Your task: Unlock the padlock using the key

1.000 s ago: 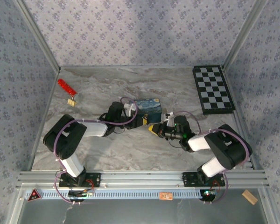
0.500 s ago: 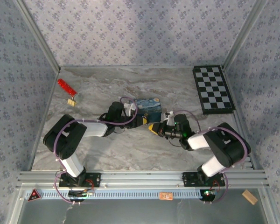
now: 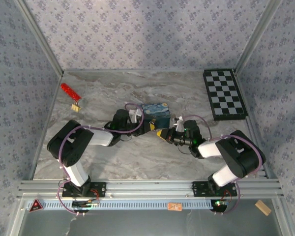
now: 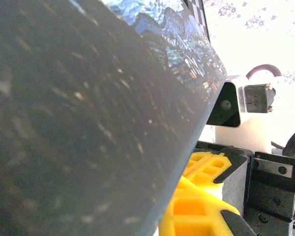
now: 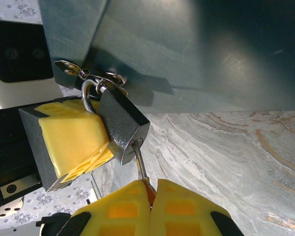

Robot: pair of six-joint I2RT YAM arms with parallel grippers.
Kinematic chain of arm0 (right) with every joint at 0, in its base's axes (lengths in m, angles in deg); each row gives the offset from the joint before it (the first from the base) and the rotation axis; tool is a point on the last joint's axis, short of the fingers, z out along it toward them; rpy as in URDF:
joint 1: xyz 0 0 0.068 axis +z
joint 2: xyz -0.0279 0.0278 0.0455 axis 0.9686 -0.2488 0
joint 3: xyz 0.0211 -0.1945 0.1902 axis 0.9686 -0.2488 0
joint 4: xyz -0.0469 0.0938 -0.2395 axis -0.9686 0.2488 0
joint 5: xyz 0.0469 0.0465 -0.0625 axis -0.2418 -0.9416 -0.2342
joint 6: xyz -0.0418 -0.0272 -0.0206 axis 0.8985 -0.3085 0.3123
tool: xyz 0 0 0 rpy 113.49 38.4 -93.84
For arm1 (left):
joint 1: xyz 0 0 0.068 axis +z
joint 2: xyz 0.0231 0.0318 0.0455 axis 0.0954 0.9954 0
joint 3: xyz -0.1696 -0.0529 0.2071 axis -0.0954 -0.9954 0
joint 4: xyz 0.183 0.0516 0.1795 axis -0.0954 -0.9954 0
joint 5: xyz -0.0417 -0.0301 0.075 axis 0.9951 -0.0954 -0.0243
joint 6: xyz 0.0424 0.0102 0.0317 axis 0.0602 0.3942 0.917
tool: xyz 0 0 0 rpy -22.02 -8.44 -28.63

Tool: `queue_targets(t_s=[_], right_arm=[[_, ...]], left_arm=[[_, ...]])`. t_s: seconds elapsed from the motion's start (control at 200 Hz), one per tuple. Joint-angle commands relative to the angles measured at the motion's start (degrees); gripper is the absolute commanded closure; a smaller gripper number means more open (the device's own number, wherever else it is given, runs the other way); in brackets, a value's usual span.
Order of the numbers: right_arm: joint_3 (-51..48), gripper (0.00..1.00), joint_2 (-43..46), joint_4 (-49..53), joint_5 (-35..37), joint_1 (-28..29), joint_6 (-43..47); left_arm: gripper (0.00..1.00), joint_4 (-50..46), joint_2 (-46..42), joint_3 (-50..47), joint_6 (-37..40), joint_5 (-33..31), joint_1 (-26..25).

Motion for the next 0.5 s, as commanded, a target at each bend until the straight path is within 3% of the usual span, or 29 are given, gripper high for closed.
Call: queue_targets(t_s=[0.0, 0.495], right_arm=[[4.92, 1.00, 0.16, -10.89, 4.67, -1.24, 0.45], [4.94, 1.00, -4.93, -19.76, 0.46, -5.09, -3.96]], left_arm=[[1.00, -0.90, 0.17, -2.02, -0.58, 10.77, -4.12], [1.00, 6.04, 0.22, -2.98, -6.19, 8.69, -2.51]])
